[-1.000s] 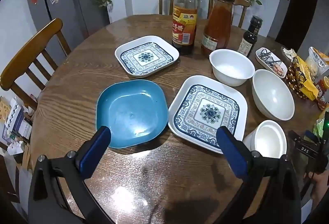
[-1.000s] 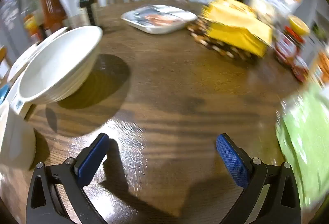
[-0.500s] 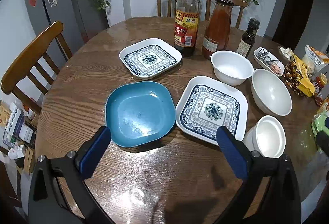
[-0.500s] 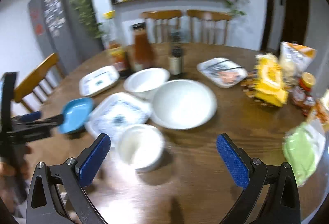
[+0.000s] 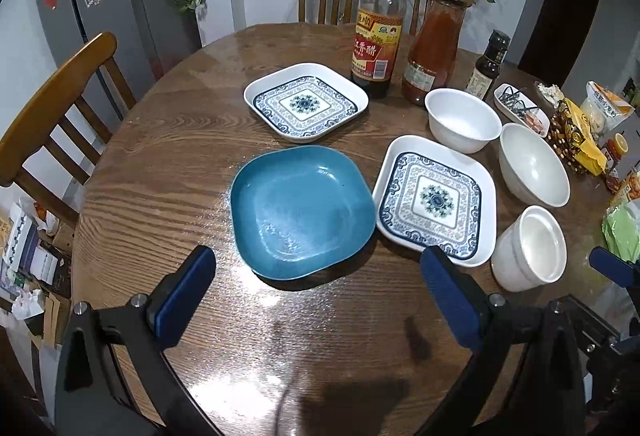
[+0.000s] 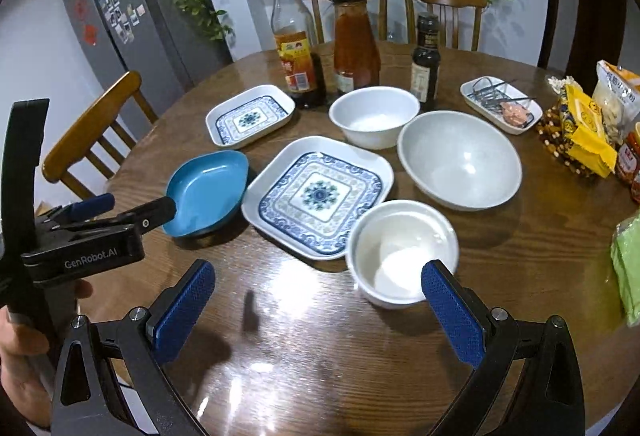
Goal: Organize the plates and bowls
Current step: 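Move the right tool toward the large blue-patterned white square plate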
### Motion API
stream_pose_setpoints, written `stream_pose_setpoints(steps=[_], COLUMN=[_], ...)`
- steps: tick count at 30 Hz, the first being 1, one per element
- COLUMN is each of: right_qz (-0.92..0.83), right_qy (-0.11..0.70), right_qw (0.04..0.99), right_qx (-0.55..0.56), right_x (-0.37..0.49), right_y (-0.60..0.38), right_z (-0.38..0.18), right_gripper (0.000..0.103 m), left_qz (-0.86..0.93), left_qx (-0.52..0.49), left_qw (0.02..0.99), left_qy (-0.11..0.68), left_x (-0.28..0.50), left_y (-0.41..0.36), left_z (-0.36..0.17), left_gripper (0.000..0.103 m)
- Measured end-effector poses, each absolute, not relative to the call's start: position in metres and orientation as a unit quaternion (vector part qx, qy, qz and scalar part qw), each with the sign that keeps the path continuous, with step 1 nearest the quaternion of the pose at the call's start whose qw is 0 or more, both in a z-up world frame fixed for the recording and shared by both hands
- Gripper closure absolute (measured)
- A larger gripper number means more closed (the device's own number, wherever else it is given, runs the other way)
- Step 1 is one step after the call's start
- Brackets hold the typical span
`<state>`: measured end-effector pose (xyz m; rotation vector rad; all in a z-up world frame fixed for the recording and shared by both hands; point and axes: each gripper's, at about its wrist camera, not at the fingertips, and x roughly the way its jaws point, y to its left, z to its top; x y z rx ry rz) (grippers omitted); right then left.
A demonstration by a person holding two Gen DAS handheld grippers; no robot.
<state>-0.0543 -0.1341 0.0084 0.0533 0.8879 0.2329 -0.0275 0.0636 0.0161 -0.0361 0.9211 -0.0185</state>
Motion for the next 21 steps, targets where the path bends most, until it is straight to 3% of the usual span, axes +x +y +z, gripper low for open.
stream_pose_setpoints(steps=[21], right_qz=[0.115], right_qy=[0.438], right_qw=[0.891], right_qx=[0.027], right_x=[-0.057], right_y=[-0.104], right_z=[-0.002], right_gripper=[0.0], left_qz=[-0.016], left_qx=[-0.021], left_qw=[0.89], left_qy=[0.455], left_x=[-0.031], left_y=[0.084], left_z=[0.008], left_gripper=[0.0])
